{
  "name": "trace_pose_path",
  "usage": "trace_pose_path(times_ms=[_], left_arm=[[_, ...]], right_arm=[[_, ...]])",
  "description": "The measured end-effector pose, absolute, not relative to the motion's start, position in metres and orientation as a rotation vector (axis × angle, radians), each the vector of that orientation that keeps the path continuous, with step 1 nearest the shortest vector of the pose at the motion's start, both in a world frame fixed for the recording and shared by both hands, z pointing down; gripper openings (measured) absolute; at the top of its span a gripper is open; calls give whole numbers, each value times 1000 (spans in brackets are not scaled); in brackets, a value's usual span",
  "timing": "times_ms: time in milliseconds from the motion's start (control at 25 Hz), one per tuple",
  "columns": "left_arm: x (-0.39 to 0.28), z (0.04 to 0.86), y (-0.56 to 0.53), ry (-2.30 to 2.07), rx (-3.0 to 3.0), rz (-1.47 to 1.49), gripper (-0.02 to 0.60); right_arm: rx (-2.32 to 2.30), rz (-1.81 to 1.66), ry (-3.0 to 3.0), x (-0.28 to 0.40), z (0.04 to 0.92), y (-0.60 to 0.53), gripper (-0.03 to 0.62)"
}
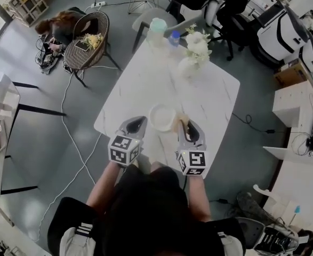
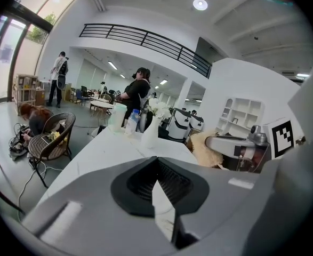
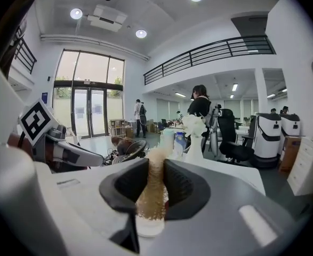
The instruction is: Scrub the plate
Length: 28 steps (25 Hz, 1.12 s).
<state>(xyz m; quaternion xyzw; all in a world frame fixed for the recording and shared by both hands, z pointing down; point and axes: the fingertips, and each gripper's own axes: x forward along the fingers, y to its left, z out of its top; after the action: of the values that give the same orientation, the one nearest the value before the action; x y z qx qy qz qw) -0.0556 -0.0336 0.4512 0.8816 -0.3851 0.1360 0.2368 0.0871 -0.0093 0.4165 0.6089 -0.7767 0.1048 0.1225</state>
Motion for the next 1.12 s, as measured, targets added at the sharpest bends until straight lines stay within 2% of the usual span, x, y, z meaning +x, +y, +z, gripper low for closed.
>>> trace_pose_path(times_ms=[600, 1120], left_arm=[[-31, 553, -59, -1031, 2234, 541, 6], [-29, 613, -68, -1078, 2049, 638, 8]], right_arm=[[1550, 500, -2255, 95, 513, -58, 91], [1465, 600, -2244, 96, 556, -74, 91]])
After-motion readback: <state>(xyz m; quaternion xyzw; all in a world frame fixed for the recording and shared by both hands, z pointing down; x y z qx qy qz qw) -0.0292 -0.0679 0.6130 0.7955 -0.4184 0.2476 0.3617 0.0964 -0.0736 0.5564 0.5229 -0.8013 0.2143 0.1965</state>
